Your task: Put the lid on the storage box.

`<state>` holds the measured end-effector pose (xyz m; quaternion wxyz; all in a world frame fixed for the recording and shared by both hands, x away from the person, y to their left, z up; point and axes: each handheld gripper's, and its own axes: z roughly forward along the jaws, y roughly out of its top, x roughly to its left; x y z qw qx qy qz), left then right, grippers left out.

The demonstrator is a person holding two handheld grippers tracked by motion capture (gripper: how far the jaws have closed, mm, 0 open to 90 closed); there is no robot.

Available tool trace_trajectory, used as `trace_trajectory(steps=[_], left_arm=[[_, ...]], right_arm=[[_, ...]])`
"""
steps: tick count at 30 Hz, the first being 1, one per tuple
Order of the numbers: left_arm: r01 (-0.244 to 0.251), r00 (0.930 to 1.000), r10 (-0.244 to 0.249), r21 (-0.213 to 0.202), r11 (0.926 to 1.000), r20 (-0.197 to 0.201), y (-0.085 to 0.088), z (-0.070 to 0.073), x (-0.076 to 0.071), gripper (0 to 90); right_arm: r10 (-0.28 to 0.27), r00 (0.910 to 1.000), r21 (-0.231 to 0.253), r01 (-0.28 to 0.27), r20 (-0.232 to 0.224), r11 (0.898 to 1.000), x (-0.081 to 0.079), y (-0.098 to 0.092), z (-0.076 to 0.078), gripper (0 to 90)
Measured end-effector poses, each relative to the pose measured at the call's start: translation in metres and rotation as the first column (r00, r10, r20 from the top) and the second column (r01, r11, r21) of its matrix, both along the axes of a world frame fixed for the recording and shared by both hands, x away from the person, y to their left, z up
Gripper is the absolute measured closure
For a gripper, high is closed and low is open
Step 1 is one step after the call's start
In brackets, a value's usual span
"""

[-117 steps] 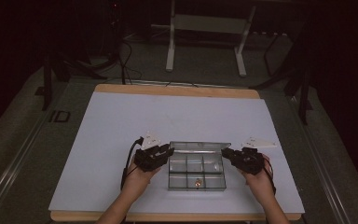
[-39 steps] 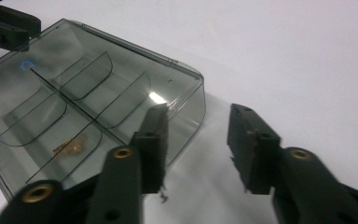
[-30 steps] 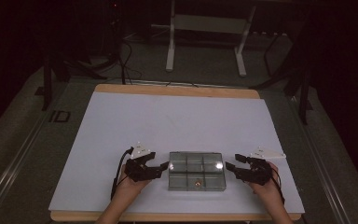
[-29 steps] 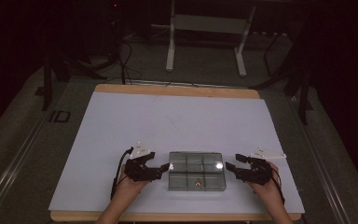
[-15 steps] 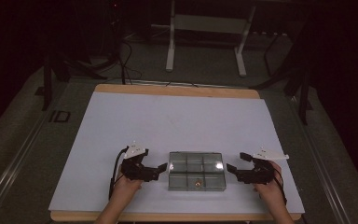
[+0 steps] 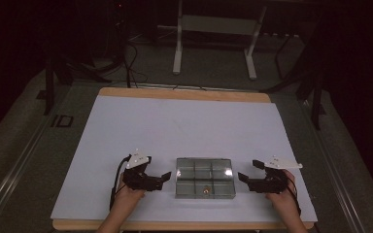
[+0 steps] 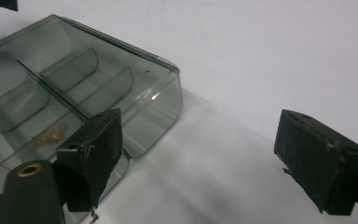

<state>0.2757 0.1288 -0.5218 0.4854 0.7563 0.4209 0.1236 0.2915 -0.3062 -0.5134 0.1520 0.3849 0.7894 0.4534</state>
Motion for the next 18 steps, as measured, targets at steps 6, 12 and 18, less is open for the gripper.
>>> trace_trajectory(steps=[6,12,18], left_arm=[[-0.021,0.9998,0.021,0.000,0.9998,-0.008,0.007,-0.003,-0.002,2.4],[-0.043,0.9991,0.043,-0.002,0.9991,-0.002,0.013,-0.005,-0.002,2.5],[-0.063,0.9980,0.063,0.001,0.9980,-0.003,0.017,-0.007,-0.004,2.5]], right_arm=[[-0.016,0.9999,0.000,0.016,-0.003,1.000,-0.002,-0.007,-0.003,15.5],[-0.041,0.9992,-0.008,0.041,0.003,0.999,-0.004,-0.015,-0.006,15.6],[-0.052,0.9986,-0.021,0.052,0.014,0.998,-0.005,-0.020,-0.008,15.6]])
